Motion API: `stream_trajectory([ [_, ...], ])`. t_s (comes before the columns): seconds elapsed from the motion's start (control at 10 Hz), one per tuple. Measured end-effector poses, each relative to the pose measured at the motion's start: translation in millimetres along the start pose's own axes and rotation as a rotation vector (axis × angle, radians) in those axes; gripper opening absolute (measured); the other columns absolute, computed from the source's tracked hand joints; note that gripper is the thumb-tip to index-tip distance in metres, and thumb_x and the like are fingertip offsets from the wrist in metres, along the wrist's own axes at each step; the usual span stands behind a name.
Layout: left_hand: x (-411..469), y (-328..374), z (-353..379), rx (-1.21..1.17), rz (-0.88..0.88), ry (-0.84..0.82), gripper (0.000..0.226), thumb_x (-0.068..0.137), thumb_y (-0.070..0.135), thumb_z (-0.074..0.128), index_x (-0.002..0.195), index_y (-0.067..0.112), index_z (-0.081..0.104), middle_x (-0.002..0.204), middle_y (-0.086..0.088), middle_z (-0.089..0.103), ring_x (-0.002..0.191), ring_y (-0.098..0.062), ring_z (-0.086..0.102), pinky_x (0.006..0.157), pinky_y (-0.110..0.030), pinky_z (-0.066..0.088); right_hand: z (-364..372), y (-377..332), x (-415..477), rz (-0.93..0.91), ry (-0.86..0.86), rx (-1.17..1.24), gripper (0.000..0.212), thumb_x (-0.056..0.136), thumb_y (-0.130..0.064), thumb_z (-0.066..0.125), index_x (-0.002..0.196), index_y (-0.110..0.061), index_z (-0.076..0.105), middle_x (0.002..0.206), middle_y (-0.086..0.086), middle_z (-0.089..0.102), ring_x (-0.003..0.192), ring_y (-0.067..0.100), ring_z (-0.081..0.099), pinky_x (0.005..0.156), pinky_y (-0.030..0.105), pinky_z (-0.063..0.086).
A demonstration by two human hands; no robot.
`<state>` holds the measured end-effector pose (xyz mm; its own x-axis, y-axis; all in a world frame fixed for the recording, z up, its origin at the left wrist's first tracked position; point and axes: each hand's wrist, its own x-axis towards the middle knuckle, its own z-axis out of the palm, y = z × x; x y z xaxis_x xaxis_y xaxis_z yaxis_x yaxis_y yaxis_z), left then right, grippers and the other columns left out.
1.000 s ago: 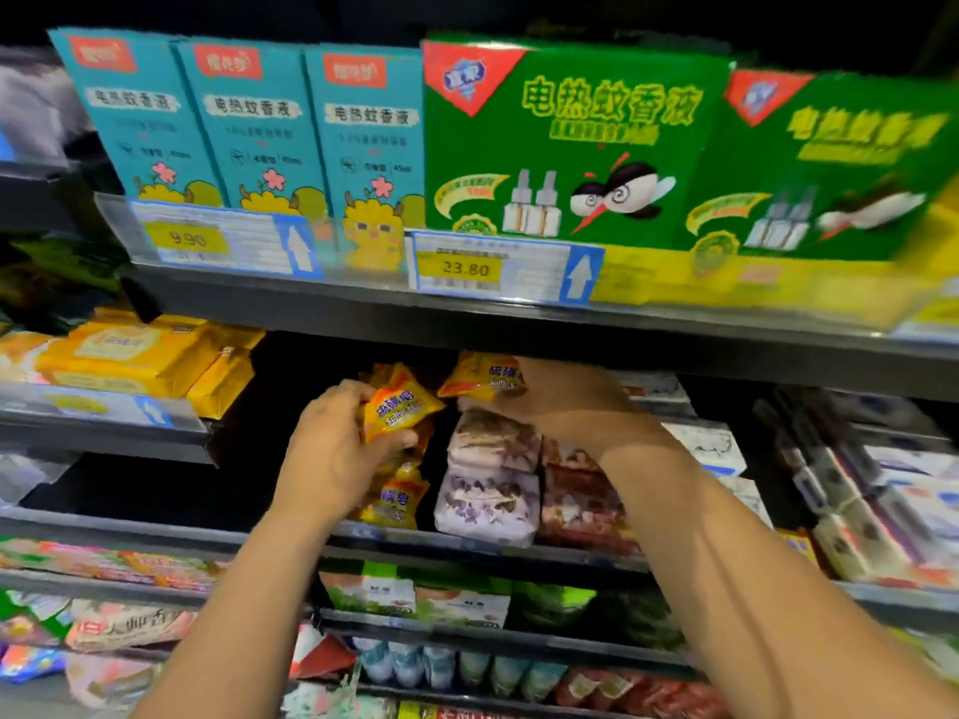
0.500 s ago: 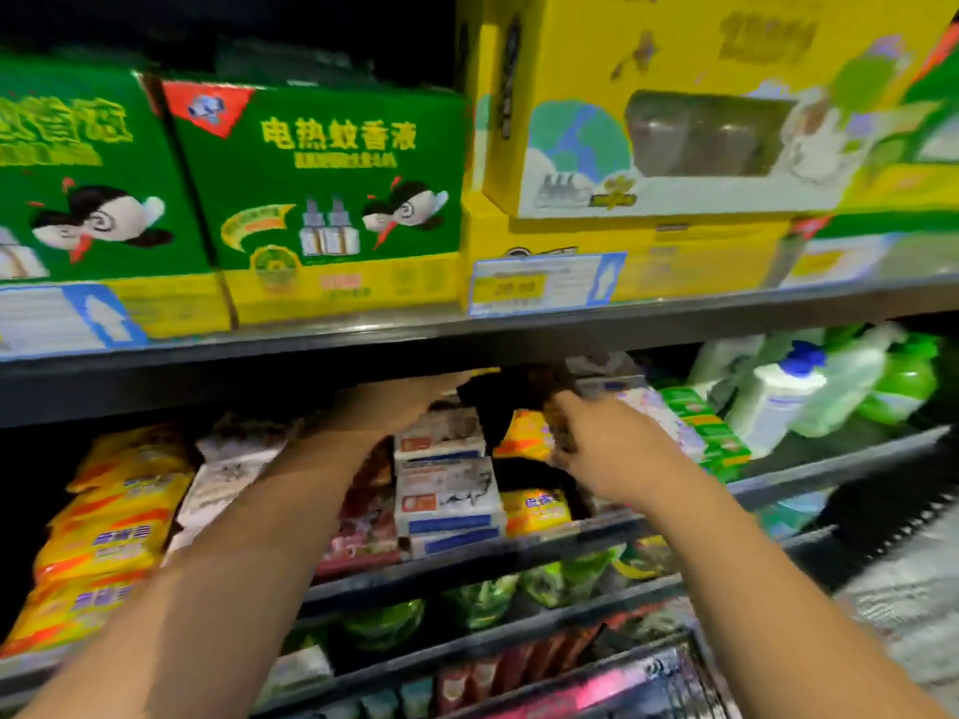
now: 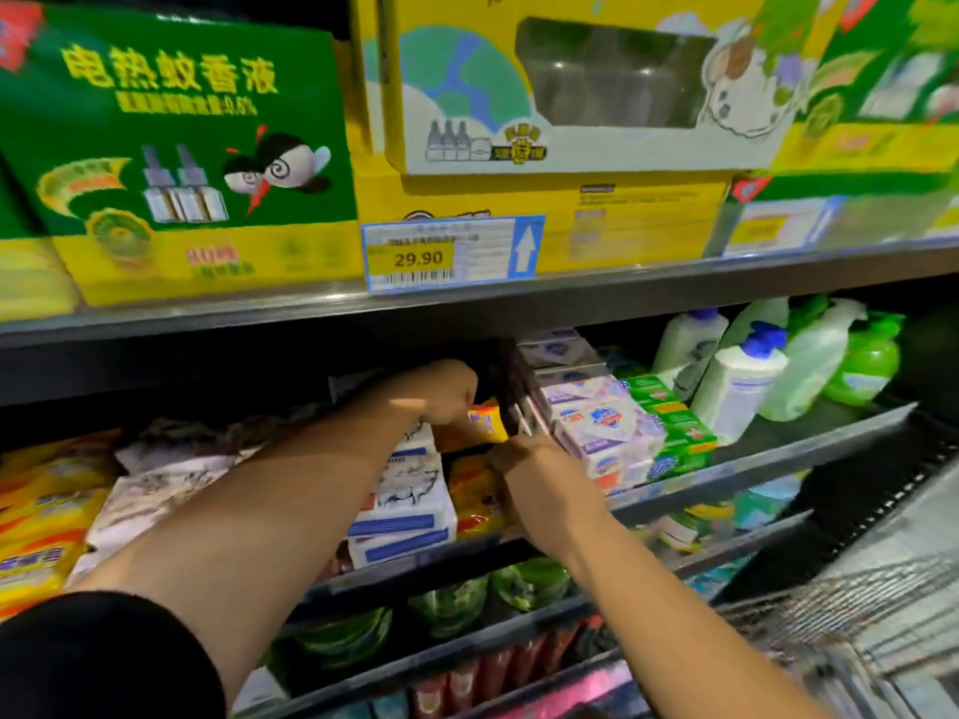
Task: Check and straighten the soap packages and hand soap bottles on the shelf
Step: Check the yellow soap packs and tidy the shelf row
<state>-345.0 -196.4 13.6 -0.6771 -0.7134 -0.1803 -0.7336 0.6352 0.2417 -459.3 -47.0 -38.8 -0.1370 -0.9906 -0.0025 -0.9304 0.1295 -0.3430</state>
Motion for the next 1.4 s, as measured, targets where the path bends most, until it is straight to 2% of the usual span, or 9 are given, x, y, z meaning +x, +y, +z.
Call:
stream_trajectory([
  [0.2,10,-3,3,0.032,-0.038,-0.150,0.037,0.080,0.033,0.079,0.106,0.009,0.069,0.100,-0.008,0.066,0.091,-0.024,0.063,0.079,-0.033,0.052,-13,-13,-10,-0.056,-0.072,-0.068,0.025,0.099,-0.015,0.051,0.120,-0.013,0.065,0.118,0.011,0.065,0.101,0.032,0.064,0.081,0.038,0.053],
  [0.3,14,-5,2,0.013,-0.003,-0.139,0.047,0.077,0.027,0.082,0.118,0.012,0.066,0.111,-0.007,0.065,0.096,-0.023,0.062,0.084,-0.032,0.053,-10,-13,-16,-0.094,-0.249,-0.063,0.051,0.105,-0.029,0.043,0.155,-0.027,0.031,0.163,-0.001,0.024,0.150,0.026,0.023,0.119,0.045,0.028],
  [0.5,17,-1,0,0.113,0.017,-0.199,0.053,0.077,0.028,0.083,0.121,0.005,0.064,0.119,-0.011,0.065,0.106,-0.028,0.062,0.077,-0.029,0.048,-9,-15,-8,-0.083,-0.352,-0.177,0.059,0.104,-0.055,0.022,0.159,-0.035,0.014,0.167,-0.002,0.000,0.154,0.016,-0.004,0.122,0.049,0.006],
  [0.8,6,-11,-4,-0.033,0.086,-0.150,0.022,0.093,0.021,0.062,0.103,0.005,0.073,0.099,-0.012,0.071,0.077,-0.017,0.059,0.076,-0.031,0.050,-13,-12,-6,-0.063,-0.361,-0.053,0.054,0.105,-0.052,0.029,0.156,-0.033,0.029,0.166,-0.004,0.016,0.153,0.013,0.011,0.124,0.042,0.011],
  [0.9,-4,-13,-8,-0.098,0.129,-0.047,0.020,0.092,0.020,0.060,0.099,0.007,0.074,0.100,-0.010,0.072,0.083,-0.019,0.063,0.083,-0.033,0.051,-18,-16,-3,-0.072,-0.252,-0.053,0.046,0.106,-0.043,0.038,0.148,-0.026,0.046,0.155,0.001,0.043,0.143,0.020,0.038,0.113,0.030,0.031],
  [1.0,-34,-14,-17,-0.194,0.087,0.245,0.017,0.095,0.018,0.057,0.101,0.011,0.071,0.103,-0.004,0.070,0.096,-0.019,0.063,0.084,-0.029,0.049,-25,-31,6,-0.045,-0.007,-0.116,0.028,0.105,-0.030,0.041,0.122,-0.022,0.061,0.110,0.010,0.069,0.103,0.030,0.064,0.075,0.034,0.047],
  [1.1,-78,-32,-15,-0.216,-0.032,0.449,0.014,0.095,0.027,0.054,0.099,0.023,0.067,0.099,0.002,0.069,0.089,-0.016,0.062,0.070,-0.026,0.042,-37,-52,23,-0.038,0.127,-0.075,0.027,0.103,-0.029,0.045,0.116,-0.018,0.065,0.104,0.015,0.070,0.097,0.035,0.064,0.075,0.037,0.048],
  [1.2,-123,-61,-13,-0.156,-0.119,0.534,0.021,0.095,0.030,0.056,0.112,0.028,0.068,0.110,0.001,0.071,0.097,-0.021,0.065,0.079,-0.028,0.049,-48,-84,32,-0.020,0.085,-0.132,0.036,0.103,-0.033,0.044,0.107,-0.008,0.069,0.108,0.026,0.068,0.101,0.039,0.062,0.080,0.038,0.048],
  [1.4,-233,-141,15,-0.041,-0.364,0.791,0.022,0.079,0.026,0.063,0.098,0.021,0.072,0.096,-0.007,0.071,0.090,-0.030,0.065,0.074,-0.032,0.047,-31,-176,49,-0.339,-0.062,-0.173,0.054,0.100,-0.062,0.031,0.127,-0.025,0.059,0.125,0.002,0.066,0.113,0.023,0.062,0.086,0.029,0.047],
])
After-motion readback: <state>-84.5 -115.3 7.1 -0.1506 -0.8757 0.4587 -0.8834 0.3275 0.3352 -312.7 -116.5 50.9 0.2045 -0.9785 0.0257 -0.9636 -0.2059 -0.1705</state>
